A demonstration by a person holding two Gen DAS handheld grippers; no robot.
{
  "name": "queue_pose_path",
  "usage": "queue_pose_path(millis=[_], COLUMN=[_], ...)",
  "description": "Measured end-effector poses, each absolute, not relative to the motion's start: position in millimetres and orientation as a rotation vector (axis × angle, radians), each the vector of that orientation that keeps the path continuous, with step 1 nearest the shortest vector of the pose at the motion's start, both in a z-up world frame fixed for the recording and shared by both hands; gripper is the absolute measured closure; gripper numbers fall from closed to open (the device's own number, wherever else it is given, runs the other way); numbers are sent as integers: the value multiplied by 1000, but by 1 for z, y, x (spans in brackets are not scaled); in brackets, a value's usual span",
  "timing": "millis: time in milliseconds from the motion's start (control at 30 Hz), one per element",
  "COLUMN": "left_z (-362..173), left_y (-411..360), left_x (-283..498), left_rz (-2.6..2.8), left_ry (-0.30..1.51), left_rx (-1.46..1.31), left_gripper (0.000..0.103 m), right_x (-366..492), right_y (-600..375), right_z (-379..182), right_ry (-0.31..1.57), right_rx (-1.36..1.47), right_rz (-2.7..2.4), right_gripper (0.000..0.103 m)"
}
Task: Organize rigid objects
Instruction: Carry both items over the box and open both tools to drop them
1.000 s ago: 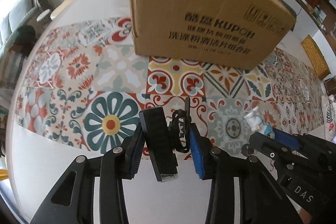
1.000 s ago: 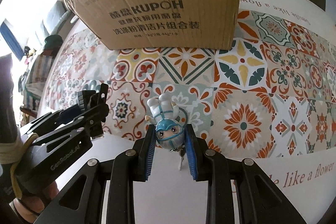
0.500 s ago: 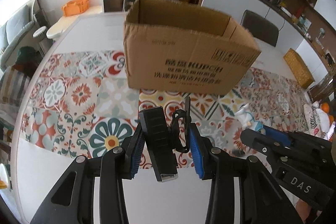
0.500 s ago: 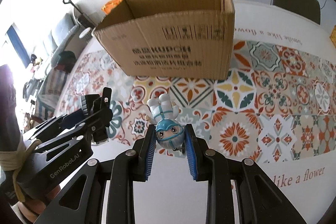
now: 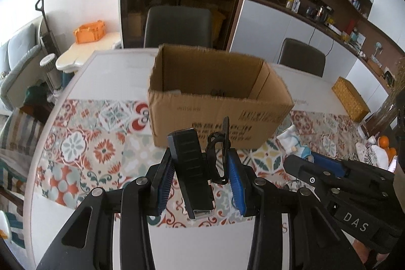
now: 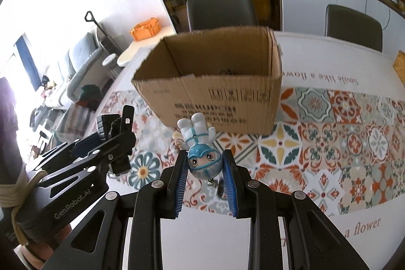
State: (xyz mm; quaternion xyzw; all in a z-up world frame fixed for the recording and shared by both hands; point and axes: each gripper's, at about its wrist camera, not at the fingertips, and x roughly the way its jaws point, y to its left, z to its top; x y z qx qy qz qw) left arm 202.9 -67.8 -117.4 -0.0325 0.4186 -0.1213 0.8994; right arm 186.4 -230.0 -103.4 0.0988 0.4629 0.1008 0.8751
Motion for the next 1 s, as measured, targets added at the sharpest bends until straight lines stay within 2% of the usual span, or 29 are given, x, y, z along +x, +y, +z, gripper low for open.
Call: queue_pose_path(millis=[633,1000], left_z=[-47,-24], left_y=[-65,-71], left_x=[232,265], left_rz=[-274,-285], left_ry=[696,668], left_rx=[-43,-34], left_gripper=[62,62], right_x=[212,244], right_y=[-228,-233], right_z=[-38,-17], right_ry=[798,757], right_rx=[202,197], right_rz=[228,233], right_gripper=[75,75])
